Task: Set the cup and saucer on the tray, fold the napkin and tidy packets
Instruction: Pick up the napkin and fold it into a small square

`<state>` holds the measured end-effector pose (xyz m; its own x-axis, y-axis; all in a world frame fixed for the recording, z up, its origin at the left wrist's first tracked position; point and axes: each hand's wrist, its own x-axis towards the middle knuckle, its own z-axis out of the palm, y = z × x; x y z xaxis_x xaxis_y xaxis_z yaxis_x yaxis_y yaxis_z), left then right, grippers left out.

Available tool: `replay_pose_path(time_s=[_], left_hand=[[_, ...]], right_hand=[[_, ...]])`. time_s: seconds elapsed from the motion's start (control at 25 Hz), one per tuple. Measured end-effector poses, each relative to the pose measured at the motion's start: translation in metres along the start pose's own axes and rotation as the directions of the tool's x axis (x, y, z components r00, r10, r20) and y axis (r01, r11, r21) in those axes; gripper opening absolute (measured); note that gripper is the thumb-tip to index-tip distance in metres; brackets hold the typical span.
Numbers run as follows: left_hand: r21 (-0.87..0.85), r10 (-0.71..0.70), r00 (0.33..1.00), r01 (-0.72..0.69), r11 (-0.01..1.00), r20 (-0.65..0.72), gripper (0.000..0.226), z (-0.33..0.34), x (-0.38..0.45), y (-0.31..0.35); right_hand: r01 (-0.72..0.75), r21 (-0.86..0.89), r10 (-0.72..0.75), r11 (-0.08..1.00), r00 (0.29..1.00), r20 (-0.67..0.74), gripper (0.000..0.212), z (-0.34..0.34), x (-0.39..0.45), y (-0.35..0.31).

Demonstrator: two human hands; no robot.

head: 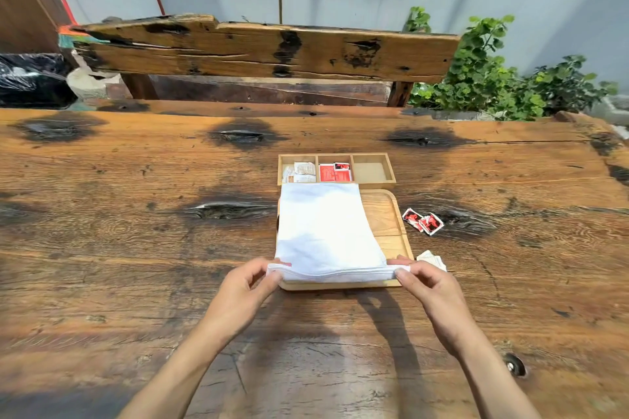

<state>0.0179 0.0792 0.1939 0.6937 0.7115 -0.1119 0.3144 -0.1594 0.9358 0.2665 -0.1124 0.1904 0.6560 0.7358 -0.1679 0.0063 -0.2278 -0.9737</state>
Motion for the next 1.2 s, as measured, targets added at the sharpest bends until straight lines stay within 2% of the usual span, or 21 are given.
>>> replay_pose_path(time_s=[0.12,0.2,0.32,0.4,0.52,0.64,0.72,0.8,0.88,1.04,1.2], left_hand=[[0.034,0.008,1.0,-0.008,0.999,-0.005,0.019,-0.002,0.0,0.0],[0.037,-0.019,1.0,0.02,0.999,-0.007,0.019,-0.003,-0.001,-0.002],[-0.063,-0.127,0.99,0.131,0.989,0.057,0.019,-0.001,-0.004,-0.005],[-0.062,-0.223,0.966,0.233,0.971,0.13,0.019,0.001,-0.005,-0.008],[-0.087,-0.37,0.888,0.406,0.91,0.274,0.023,0.007,-0.008,-0.013],[-0.164,-0.415,0.823,0.505,0.847,0.388,0.028,0.015,-0.006,-0.015],[-0.176,-0.439,0.825,0.521,0.835,0.356,0.029,0.022,0.001,-0.019],[-0.16,-0.475,0.842,0.522,0.838,0.257,0.029,0.03,0.008,-0.026],[-0.167,-0.506,0.844,0.533,0.83,0.176,0.025,0.041,0.015,-0.033],[-0.19,-0.544,0.837,0.545,0.816,0.065,0.028,0.062,0.023,-0.048],[-0.232,-0.575,0.817,0.554,0.8,-0.033,0.021,0.072,0.035,-0.061]], right_hand=[[0.052,0.043,-0.052,0.998,0.999,0.016,0.02,0.004,0.001,-0.008],[0.023,0.09,-0.027,0.996,0.999,0.039,0.02,0.008,0.002,-0.008],[-0.135,0.133,0.122,0.982,0.987,0.101,0.019,0.012,0.002,-0.005],[-0.249,0.104,0.234,0.963,0.962,0.143,0.021,0.013,0.003,0.001],[-0.395,0.043,0.383,0.918,0.909,0.166,0.025,0.01,0.006,0.014],[-0.502,0.046,0.49,0.864,0.857,0.157,0.022,0.004,0.009,0.026],[-0.541,0.064,0.529,0.839,0.837,0.143,0.021,0.002,0.01,0.034],[-0.56,0.036,0.555,0.828,0.827,0.094,0.024,0.0,0.01,0.045],[-0.567,-0.004,0.567,0.824,0.824,0.025,0.032,0.001,0.009,0.058],[-0.552,-0.069,0.549,0.831,0.834,-0.056,0.031,0.003,0.007,0.087],[-0.543,-0.095,0.526,0.834,0.836,-0.159,0.007,0.007,0.02,0.1]])
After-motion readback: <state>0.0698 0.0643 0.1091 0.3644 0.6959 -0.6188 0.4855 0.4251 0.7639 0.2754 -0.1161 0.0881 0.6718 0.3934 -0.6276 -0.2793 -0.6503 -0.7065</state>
